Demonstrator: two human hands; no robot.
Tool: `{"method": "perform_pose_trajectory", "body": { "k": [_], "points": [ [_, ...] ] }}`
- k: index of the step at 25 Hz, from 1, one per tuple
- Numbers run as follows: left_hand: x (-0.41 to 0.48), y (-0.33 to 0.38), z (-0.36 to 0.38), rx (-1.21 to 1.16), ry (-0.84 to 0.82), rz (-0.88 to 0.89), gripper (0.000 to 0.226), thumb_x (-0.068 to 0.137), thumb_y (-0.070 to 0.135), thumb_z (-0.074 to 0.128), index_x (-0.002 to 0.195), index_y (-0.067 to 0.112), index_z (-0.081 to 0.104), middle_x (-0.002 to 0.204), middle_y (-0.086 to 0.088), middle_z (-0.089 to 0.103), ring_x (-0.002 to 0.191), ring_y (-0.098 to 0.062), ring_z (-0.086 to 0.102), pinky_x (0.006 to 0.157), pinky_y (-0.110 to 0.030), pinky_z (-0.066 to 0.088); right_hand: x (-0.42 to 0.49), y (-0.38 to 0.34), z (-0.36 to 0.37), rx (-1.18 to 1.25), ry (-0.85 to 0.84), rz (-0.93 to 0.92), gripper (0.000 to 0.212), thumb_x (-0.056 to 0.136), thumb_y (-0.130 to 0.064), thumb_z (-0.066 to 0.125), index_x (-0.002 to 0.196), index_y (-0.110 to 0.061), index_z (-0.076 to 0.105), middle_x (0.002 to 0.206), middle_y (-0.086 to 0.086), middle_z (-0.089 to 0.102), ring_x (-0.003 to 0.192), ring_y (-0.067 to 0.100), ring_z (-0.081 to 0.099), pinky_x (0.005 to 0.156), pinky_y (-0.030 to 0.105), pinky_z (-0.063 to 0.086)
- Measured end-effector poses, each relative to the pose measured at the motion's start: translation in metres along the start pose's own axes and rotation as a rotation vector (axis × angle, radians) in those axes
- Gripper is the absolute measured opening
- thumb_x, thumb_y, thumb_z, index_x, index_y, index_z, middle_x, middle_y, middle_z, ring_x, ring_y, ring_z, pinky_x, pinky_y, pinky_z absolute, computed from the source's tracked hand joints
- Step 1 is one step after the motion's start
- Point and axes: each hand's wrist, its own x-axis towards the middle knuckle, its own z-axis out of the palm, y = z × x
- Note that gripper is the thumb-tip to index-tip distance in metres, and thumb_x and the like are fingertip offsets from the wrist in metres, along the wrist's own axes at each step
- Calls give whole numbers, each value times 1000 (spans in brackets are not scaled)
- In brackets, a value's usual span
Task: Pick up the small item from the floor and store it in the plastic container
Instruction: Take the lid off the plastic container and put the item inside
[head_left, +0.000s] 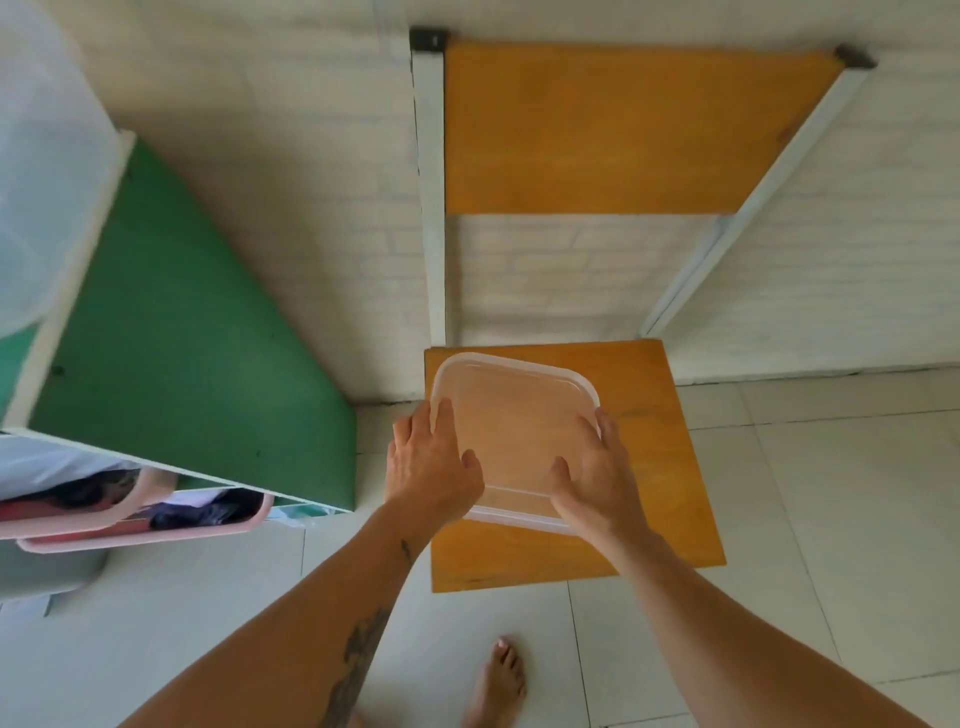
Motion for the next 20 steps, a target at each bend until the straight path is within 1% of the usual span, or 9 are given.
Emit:
{"method": "perform_pose_trajectory", "body": {
  "k": [4, 10, 12, 14, 15, 18, 20],
  "points": [
    [21, -18, 44, -6, -95, -1, 66, 92, 33, 51, 147, 21, 18, 149, -3, 32, 131, -26, 31, 109, -45, 37, 16, 26, 40, -40, -9, 20, 64, 94, -31, 55, 151, -18, 29, 164, 6, 10, 148, 31, 19, 112, 44, 33],
    [30, -23, 65, -36, -223, 4, 69, 90, 24, 52, 149, 19, 17, 150, -3, 29, 129, -26, 35, 105, -43, 43, 28, 41, 55, -15, -75, 55, 72, 94, -35, 56, 154, -17, 21, 166, 3, -1, 151, 28, 10, 119, 42, 25],
    [29, -21, 62, -67, -269, -10, 70, 90, 20, 51, 150, 19, 15, 151, -2, 25, 132, -26, 34, 105, -40, 42, 30, 42, 53, -21, -108, 59, 74, 93, -36, 57, 154, -18, 19, 166, 2, -3, 151, 27, 8, 119, 43, 23],
    [29, -20, 53, -100, -299, -27, 69, 91, 17, 49, 151, 19, 16, 152, -2, 24, 133, -26, 35, 103, -37, 43, 29, 39, 47, -37, -126, 51, 72, 93, -37, 57, 153, -18, 21, 166, 1, 1, 151, 26, 7, 119, 44, 22],
    [29, -19, 46, -116, -299, -35, 68, 91, 15, 49, 151, 18, 19, 151, -3, 26, 133, -26, 36, 102, -37, 44, 29, 36, 44, -40, -130, 45, 71, 93, -37, 57, 153, -18, 23, 166, 1, 4, 151, 26, 9, 118, 45, 23],
    [27, -18, 20, -187, -242, -54, 59, 89, 11, 51, 145, 18, 35, 146, -5, 40, 128, -25, 43, 99, -37, 44, 23, 17, 28, -33, -117, -13, 66, 94, -38, 55, 151, -18, 29, 165, -1, 10, 150, 24, 14, 118, 46, 26],
    [21, -16, -5, -234, -215, -77, 59, 89, 12, 50, 146, 19, 37, 148, -4, 42, 134, -25, 41, 106, -38, 40, 16, -3, 12, -13, -104, -48, 62, 96, -37, 51, 151, -17, 30, 165, -1, 11, 149, 21, 16, 118, 42, 26]
  ]
}}
